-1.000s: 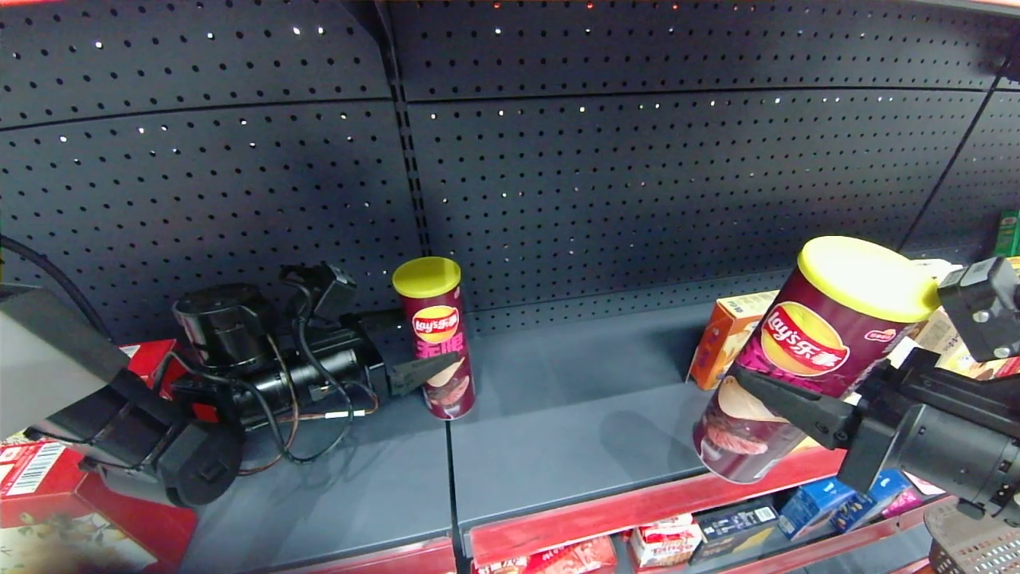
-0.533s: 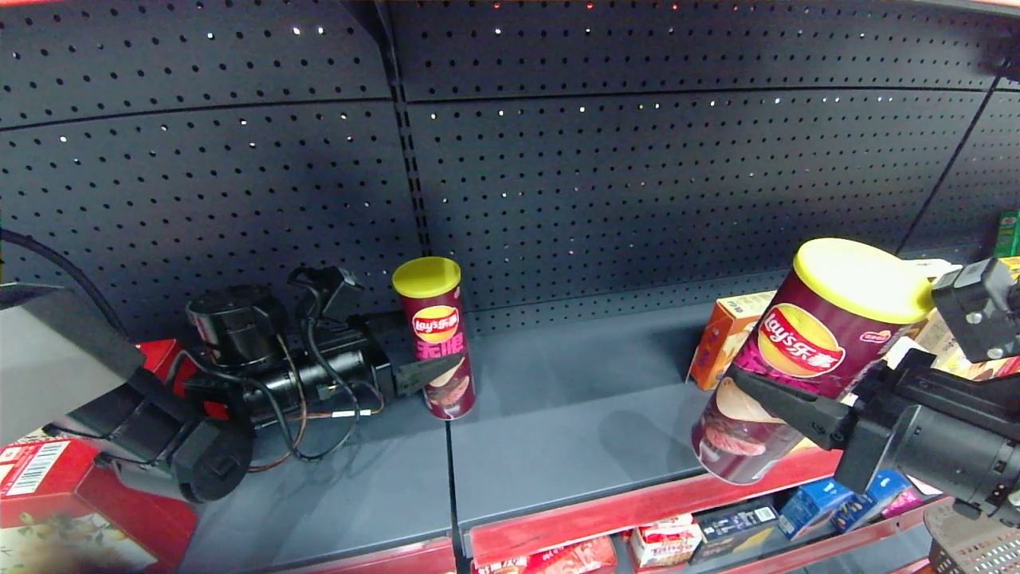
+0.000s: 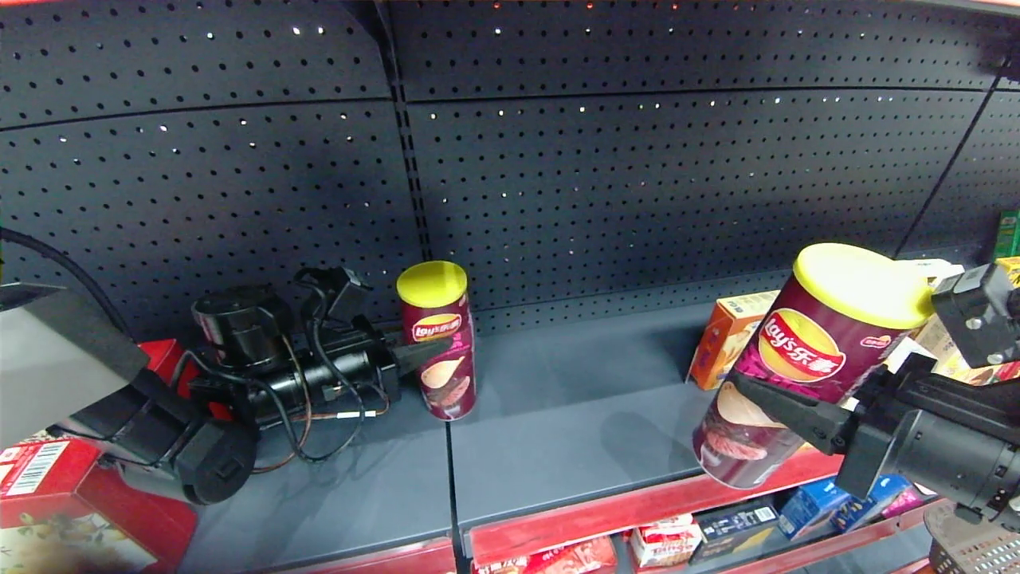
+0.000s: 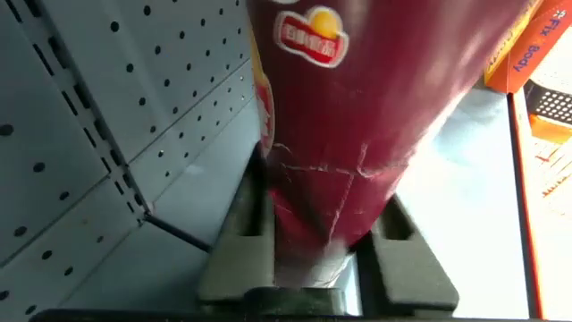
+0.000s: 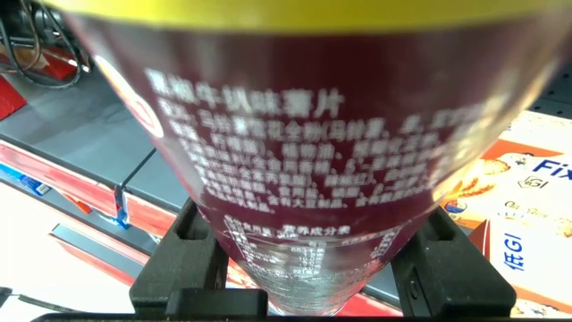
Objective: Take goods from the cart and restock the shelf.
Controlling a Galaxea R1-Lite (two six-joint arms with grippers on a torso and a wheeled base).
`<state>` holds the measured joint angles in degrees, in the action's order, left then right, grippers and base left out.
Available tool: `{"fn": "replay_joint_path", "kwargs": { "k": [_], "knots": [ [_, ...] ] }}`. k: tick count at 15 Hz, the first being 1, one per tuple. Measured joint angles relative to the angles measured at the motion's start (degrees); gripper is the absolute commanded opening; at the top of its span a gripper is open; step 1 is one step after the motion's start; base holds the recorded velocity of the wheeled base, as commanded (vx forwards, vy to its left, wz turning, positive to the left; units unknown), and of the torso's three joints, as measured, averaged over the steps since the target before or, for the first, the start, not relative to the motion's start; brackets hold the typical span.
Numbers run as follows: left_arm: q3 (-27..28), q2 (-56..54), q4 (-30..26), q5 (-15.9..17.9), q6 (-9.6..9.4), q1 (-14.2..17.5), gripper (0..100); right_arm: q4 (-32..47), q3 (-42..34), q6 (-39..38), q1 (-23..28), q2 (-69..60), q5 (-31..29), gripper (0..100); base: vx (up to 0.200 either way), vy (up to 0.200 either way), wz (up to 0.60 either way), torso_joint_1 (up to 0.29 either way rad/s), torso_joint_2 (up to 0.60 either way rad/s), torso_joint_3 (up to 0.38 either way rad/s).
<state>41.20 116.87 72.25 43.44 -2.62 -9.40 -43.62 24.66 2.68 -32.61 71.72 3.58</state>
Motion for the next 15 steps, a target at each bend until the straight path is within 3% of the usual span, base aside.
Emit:
{"fn": "replay_joint_path", "kwargs": {
  "k": [5, 15],
  "knots": [
    [-3.23, -3.67, -0.02, -0.99, 3.60, -0.88, 0, 0.05, -0.39, 0.05, 0.00, -0.22, -0.06, 0, 0.000, 0.000, 0.00, 0.000, 0.00, 0.000],
    [-18.01, -15.34, 0.24, -2.06, 3.77, -4.35, 0, 0.24, -1.62, 0.10, 0.87, -1.74, -0.17, 0, 0.000, 0.000, 0.00, 0.000, 0.00, 0.000]
  ]
}}
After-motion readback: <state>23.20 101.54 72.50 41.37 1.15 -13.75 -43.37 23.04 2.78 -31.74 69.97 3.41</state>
